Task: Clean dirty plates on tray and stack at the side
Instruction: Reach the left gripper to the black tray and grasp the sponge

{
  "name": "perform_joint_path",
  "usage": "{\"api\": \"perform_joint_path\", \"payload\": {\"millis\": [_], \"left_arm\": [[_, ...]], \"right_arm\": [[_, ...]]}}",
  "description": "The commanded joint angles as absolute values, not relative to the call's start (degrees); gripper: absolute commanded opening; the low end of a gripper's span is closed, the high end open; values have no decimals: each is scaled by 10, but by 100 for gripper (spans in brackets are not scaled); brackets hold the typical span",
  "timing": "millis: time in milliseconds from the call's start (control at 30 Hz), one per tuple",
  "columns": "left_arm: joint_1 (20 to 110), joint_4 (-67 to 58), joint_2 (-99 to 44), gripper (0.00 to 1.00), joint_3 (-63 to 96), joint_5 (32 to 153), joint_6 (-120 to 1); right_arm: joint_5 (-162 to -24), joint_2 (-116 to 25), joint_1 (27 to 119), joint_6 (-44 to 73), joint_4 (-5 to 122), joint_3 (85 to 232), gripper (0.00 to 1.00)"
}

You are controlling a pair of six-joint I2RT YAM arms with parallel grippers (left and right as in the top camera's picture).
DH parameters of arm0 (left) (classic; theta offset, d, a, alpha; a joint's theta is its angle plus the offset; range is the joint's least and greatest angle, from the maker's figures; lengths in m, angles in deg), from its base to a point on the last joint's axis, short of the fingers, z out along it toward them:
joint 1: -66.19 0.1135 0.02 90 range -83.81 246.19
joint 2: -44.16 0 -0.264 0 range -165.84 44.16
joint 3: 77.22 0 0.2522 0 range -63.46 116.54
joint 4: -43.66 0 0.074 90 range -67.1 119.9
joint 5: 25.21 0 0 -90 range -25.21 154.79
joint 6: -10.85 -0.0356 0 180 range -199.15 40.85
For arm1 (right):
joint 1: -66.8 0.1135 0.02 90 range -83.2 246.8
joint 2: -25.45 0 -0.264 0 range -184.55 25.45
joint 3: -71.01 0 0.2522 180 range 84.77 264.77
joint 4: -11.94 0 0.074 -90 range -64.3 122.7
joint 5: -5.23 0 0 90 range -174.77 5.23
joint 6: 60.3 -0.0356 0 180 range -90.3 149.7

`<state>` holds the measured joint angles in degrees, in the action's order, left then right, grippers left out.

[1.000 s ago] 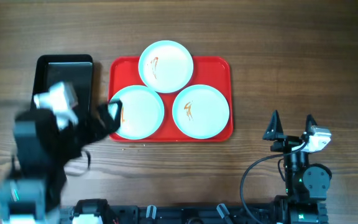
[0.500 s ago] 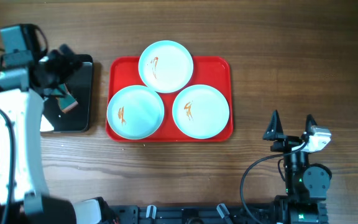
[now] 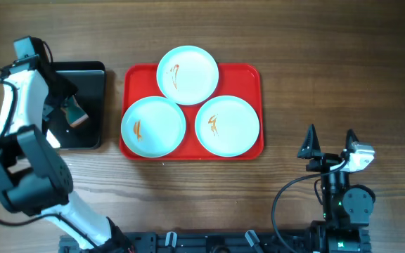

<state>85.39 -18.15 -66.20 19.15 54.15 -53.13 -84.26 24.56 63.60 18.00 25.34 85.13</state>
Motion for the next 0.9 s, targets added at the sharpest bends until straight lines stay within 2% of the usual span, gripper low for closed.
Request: {"api": "perform_joint_path", "payload": {"millis": [0,333,600,700,867], "left_arm": [[857,-168,-698,67,199,556,-549],[857,-164,-745,66,197,560,-550],[857,-129,-747,60,186,607,-582],[857,-125,-748,51,181,607,-582],[857,-134,-748,43,181,607,-582]], "right_arm": [[-832,249,634,188,251,851,100],[-832,249,634,188,251,851,100],[-832,249,634,188,251,851,100],[-832,249,634,188,251,851,100],[-832,249,634,188,251,851,100]]}}
